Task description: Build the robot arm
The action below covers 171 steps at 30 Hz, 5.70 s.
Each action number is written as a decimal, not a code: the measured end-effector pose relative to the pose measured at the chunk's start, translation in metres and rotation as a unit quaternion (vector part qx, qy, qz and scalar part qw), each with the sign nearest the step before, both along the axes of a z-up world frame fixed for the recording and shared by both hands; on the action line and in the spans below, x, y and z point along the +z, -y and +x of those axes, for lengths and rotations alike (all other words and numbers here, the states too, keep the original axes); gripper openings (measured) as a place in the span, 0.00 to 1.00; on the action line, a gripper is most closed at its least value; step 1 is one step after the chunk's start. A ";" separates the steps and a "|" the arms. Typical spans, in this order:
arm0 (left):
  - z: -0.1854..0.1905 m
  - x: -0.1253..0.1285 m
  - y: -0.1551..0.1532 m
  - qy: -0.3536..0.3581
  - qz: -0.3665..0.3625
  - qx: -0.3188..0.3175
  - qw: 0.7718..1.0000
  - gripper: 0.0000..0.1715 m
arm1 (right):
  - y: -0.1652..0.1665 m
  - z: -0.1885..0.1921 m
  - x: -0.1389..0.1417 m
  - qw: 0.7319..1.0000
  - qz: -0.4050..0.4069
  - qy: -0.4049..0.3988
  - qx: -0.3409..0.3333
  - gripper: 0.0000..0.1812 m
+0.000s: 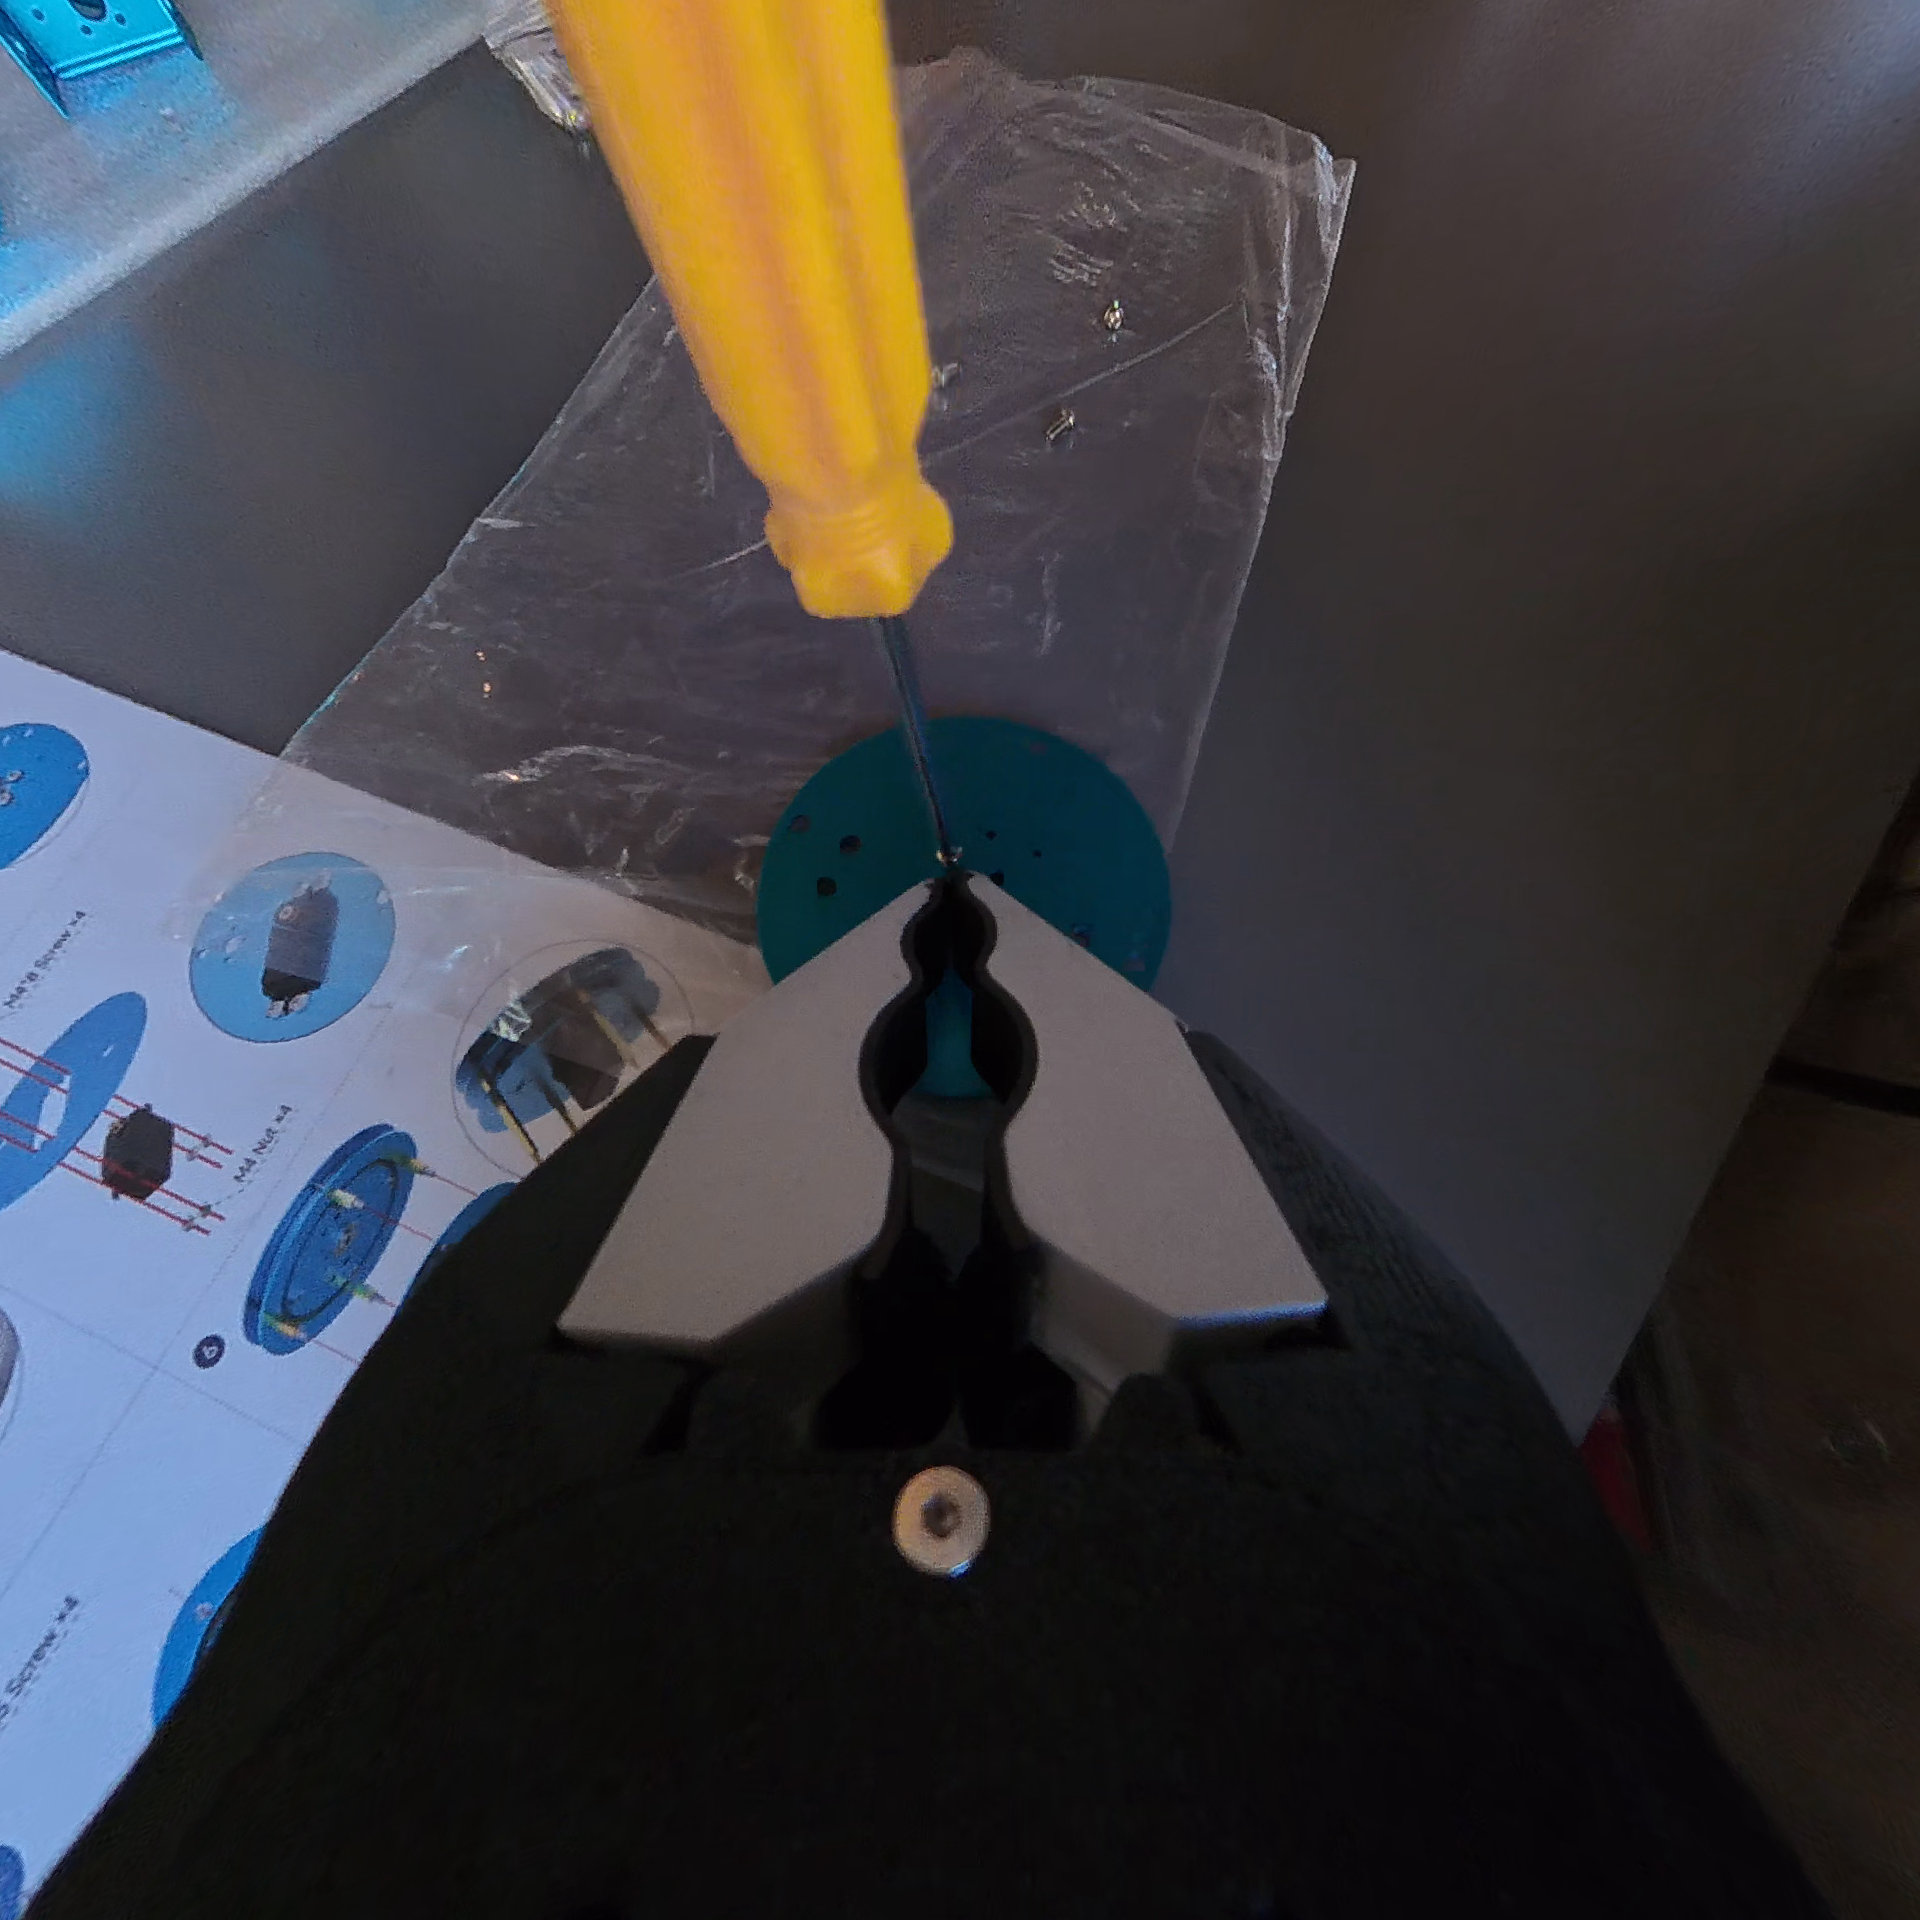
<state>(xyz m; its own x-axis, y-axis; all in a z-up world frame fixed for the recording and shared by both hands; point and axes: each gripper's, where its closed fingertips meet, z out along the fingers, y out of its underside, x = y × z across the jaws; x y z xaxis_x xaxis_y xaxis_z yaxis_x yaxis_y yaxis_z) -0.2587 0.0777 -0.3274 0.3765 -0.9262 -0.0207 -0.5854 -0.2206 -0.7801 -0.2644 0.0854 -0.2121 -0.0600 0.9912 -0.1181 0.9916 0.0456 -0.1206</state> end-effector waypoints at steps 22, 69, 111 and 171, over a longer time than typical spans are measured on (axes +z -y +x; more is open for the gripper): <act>0.000 -0.001 -0.002 -0.009 0.017 0.010 1.000 0.00 | -0.004 0.017 -0.006 0.980 0.017 -0.080 -0.182 0.09; -0.002 -0.006 0.003 -0.063 -0.017 0.022 0.998 0.47 | -0.055 0.188 -0.116 0.831 -0.041 -0.375 -0.409 0.09; -0.003 -0.005 -0.002 -0.050 0.001 0.047 0.998 0.47 | -0.067 0.175 -0.060 0.804 0.045 -0.428 -0.410 0.20; -0.001 -0.005 -0.002 -0.022 0.004 0.047 0.999 0.47 | 0.006 0.002 -0.108 0.917 0.041 -0.384 -0.104 0.17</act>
<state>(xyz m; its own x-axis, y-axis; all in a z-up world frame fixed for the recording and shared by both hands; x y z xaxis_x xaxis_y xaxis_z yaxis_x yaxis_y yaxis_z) -0.2598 0.0801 -0.3325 0.4595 -0.8869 -0.0469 -0.5959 -0.2687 -0.7567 -0.2628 0.0792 -0.3204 0.0969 0.9943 -0.0455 0.6043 -0.0951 -0.7911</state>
